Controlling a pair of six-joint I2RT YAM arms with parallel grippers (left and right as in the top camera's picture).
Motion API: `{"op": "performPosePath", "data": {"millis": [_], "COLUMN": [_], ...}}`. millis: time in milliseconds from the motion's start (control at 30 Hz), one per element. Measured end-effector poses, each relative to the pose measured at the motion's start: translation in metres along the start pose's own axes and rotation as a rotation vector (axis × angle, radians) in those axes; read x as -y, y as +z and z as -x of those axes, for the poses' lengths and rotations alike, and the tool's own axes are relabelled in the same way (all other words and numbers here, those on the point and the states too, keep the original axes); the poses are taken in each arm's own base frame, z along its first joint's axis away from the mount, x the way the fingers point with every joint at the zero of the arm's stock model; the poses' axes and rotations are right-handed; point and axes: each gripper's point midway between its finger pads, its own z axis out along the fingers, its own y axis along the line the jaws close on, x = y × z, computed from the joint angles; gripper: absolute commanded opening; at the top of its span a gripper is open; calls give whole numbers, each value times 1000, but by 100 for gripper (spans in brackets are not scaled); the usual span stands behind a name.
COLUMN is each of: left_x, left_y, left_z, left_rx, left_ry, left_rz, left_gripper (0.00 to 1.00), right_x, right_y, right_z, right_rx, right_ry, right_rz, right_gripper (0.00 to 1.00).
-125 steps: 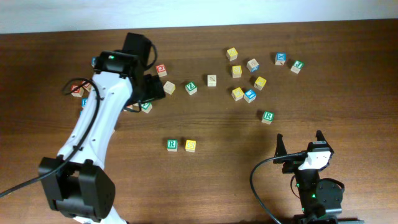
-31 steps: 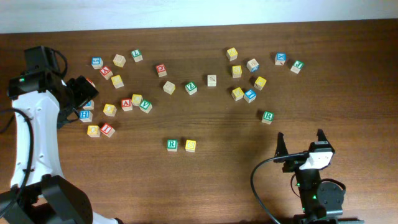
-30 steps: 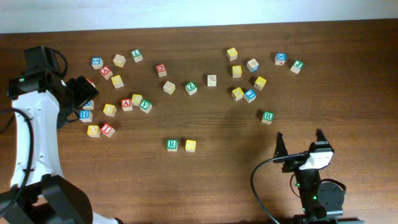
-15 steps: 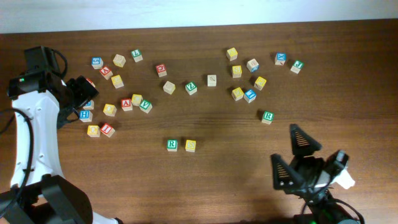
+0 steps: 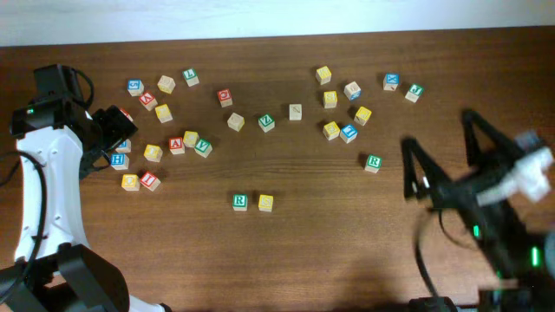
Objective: Spell out RSS
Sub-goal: 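Reach the right gripper to a yellow S block and grasp it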
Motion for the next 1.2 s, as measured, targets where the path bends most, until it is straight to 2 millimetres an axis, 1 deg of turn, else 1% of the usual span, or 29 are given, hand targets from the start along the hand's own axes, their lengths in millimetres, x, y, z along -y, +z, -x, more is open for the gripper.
{"op": "performPosePath", "data": {"millis": [133,200,300,367,400,433,467,500,533,567,600,633,733,833,867,933,967,1000,1067,1200], "left_x": [0,0,0,0,0,0,0,0,0,0,0,0,0,0,0,0,0,0,0,0], "left_y": [0,0,0,0,0,0,0,0,0,0,0,0,0,0,0,0,0,0,0,0], "left_z": [0,0,0,0,0,0,0,0,0,0,0,0,0,0,0,0,0,0,0,0], "left_rx": [0,0,0,0,0,-1,0,-2,-1,0,-1,-1,-1,-1,-1,-1,-1,-1,-1,-1], "left_ry": [0,0,0,0,0,0,0,0,0,0,0,0,0,0,0,0,0,0,0,0], "left_rz": [0,0,0,0,0,0,-1,0,0,0,0,1,0,0,0,0,1,0,1,0], "left_gripper": [99,99,99,99,99,99,99,99,99,99,99,99,99,99,99,99,99,99,99,99], "right_x": [22,30,33,40,45,54,59,65,72,81,89,95,107,106,106,108,110,113,125,140], "right_y": [53,83,122,151,162,175,178,185,195,205,208,210,217,222,227,233,235,235,233,231], "right_z": [-17,-32,-63,-99,-118,-142,-162,-176,-191,-212,-235,-251,-290,-308,-311,-316,-322,-327,-343,-374], "right_rx": [-223,-338,-487,-628,-692,-762,-837,-884,-915,-955,-1002,-1034,-1096,-1113,-1104,-1094,-1097,-1102,-1125,-1159], "right_ry": [15,43,75,91,89,80,77,69,59,53,53,54,60,83,86,92,100,106,126,142], "right_rz": [-14,-11,9,-31,-60,-106,-136,-160,-181,-202,-223,-236,-251,-222,-213,-207,-215,-231,-307,-378], "right_gripper": [98,98,98,98,98,98,98,98,98,98,98,98,98,100,98,88,84,84,85,84]}}
